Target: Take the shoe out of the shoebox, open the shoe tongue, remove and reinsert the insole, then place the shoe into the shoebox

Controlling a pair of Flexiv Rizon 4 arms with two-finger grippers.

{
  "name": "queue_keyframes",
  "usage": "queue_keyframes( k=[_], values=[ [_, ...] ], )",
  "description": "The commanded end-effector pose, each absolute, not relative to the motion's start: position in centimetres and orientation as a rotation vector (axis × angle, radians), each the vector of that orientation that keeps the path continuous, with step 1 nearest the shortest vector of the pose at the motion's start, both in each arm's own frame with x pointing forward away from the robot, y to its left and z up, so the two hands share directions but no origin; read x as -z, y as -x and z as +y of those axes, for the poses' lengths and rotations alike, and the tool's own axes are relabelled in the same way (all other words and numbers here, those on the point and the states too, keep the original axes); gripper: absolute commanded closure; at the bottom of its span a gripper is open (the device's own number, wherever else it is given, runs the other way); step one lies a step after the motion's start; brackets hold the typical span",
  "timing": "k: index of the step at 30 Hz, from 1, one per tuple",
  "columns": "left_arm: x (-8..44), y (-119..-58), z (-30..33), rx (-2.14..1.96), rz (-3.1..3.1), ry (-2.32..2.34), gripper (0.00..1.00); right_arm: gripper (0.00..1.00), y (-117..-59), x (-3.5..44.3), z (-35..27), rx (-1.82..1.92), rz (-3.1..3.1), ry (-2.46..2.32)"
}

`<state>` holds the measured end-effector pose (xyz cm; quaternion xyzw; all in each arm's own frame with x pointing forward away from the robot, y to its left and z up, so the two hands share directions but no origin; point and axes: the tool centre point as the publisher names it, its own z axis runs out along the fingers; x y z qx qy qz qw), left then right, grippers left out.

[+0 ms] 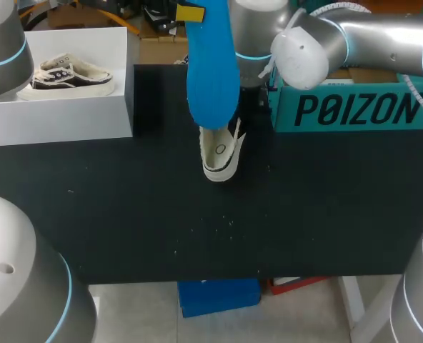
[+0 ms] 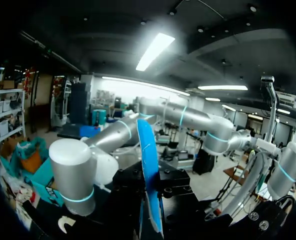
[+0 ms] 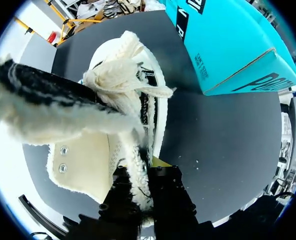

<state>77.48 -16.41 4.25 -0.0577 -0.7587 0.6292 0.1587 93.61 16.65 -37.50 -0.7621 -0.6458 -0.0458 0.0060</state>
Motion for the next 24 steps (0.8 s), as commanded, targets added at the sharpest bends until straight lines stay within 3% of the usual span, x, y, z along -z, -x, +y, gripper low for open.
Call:
queue_keyframes(
  k=[1, 24],
  values=[
    [-4.3, -77.5, -16.5, -1.796, -2.172, 0.165, 1.0, 1.0, -93.6, 37.6, 16.8, 0.158, -2.034, 2.343],
    [-4.3, -77.5, -16.5, -1.796, -2.172, 0.165, 1.0, 1.0, -91.5, 41.0, 19.4, 0.078, -2.086, 2.163]
  ],
)
